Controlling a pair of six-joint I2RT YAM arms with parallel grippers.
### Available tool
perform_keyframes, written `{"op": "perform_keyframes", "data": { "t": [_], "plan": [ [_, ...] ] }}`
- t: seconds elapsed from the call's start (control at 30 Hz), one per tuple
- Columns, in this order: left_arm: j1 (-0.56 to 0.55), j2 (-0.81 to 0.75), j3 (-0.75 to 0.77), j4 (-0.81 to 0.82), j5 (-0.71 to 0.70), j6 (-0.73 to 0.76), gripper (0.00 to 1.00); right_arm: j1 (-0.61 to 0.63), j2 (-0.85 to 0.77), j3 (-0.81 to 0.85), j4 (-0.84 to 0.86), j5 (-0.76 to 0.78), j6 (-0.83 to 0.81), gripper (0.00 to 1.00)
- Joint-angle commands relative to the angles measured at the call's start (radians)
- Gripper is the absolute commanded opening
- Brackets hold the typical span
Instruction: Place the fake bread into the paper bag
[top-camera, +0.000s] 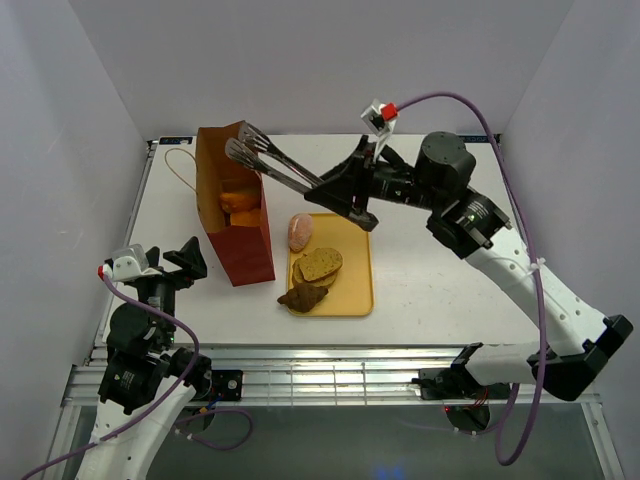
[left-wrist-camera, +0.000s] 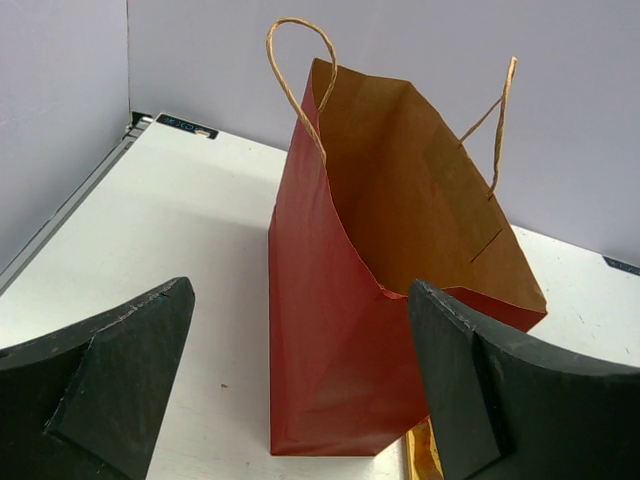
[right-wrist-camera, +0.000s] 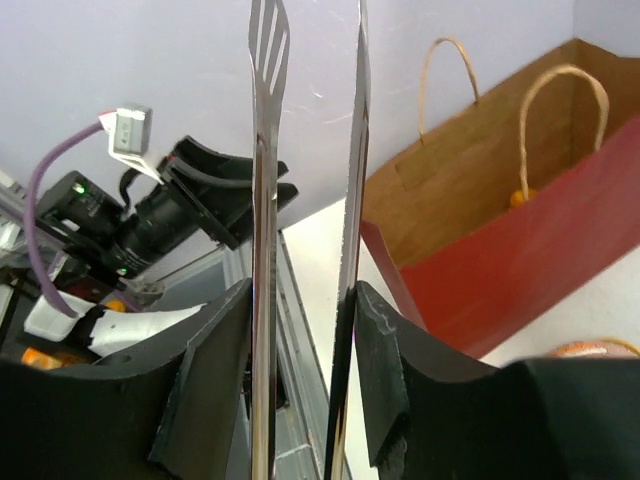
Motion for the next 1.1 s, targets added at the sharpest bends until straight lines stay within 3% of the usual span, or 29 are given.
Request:
{"op": "perform_keyframes", "data": {
  "t": [0.0, 0.23, 0.5, 1.07],
  "plan": [
    [-0.003, 0.015, -0.005, -0.008, -0.005, 0.001, 0.98, 0.000, -0.108, -0.179, 0.051, 0.096, -0.019, 0.50],
    [-0.003, 0.018, -0.005, -0.010, -0.011, 0.001, 0.98, -0.005, -0.306, -0.477, 0.054, 0.300, 0.010, 0.52],
    [-0.003, 0.029, -0.004, -0.011, -0.008, 0.001, 0.98, -0.055, -0.423, -0.704, 0.056, 0.379, 0.087, 0.55],
    [-0.003, 0.036, -0.002, -0.014, -0.008, 0.001, 0.98, -0.370, -0.506, -1.029, 0.067, 0.149, 0.182, 0.57]
  ]
}}
